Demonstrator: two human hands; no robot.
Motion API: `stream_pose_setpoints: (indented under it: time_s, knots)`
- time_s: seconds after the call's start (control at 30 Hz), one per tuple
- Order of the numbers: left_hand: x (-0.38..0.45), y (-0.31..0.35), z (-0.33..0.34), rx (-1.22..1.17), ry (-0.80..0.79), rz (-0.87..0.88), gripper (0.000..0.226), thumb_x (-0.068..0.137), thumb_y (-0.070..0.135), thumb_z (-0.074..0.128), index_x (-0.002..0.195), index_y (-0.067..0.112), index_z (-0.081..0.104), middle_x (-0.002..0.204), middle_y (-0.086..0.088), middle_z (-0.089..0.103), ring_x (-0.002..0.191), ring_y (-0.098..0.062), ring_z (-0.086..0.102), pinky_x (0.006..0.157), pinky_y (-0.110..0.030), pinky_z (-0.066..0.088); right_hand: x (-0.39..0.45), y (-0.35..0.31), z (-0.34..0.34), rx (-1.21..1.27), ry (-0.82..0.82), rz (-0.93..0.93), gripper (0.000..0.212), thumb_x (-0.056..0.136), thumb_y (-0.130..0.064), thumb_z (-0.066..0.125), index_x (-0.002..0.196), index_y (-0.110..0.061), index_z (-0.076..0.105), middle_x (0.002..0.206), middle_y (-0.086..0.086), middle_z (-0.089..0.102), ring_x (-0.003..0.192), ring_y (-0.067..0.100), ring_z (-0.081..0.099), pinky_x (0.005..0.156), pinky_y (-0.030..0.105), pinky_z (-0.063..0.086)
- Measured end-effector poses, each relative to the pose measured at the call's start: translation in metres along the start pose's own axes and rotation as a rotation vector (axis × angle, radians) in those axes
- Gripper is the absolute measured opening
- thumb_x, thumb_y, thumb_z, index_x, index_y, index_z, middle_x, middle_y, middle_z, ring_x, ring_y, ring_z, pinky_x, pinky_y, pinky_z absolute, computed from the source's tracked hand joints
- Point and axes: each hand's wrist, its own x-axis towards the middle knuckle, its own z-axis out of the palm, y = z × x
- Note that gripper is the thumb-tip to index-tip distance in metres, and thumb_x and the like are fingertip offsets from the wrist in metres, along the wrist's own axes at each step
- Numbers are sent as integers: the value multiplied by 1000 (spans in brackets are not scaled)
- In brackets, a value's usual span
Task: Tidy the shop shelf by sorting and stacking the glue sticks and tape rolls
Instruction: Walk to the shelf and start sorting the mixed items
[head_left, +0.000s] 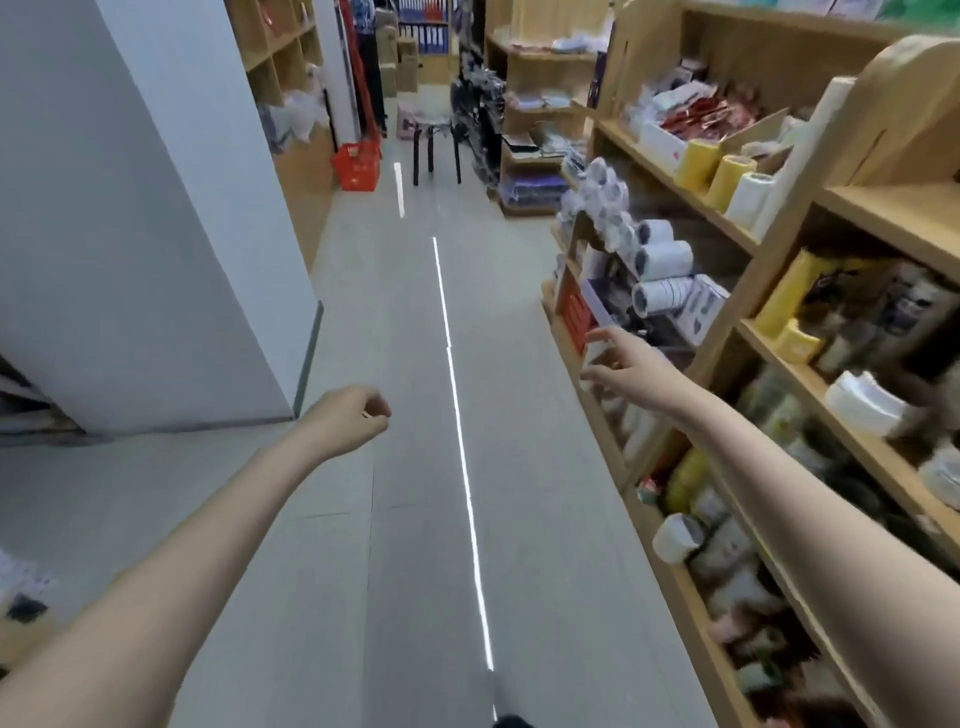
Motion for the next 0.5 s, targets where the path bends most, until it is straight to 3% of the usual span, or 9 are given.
stream_pose_setpoints:
  time_s: [0.2, 0.27, 0.33, 0.5]
  knots:
    - [209, -5, -28, 24, -37, 63, 24, 89, 13, 47, 108, 12, 62, 106, -1, 60, 95, -14, 53, 72, -21, 36, 210, 1, -18, 17, 44, -4, 45, 90, -12, 56, 132, -11, 38, 103, 14, 62, 81, 17, 62, 74, 29, 54]
    - [288, -11, -40, 43, -42, 57, 25, 89, 13, 46, 109, 13, 62, 103, -1, 59, 93, -15, 52, 69, -21, 37, 294, 4, -19, 35, 50, -13, 43, 90, -12, 56, 130, -13, 39, 103, 13, 62, 77, 14, 61, 66, 21, 53]
    - [366, -14, -60, 84, -84, 42, 26, 89, 13, 45, 110, 13, 61, 109, -3, 60, 97, -17, 55, 74, -23, 39, 377, 2, -24, 46, 31, -4, 42, 90, -13, 56, 129, -14, 40, 100, 7, 61, 74, 9, 60, 59, 15, 47]
    - [546, -13, -122, 110, -33, 36, 26, 90, 13, 47, 110, 11, 62, 116, -4, 62, 106, -19, 56, 83, -26, 42, 578, -34, -39, 60, -49, -31, 44, 90, -12, 55, 132, -11, 39, 95, 5, 61, 75, 13, 61, 62, 20, 48]
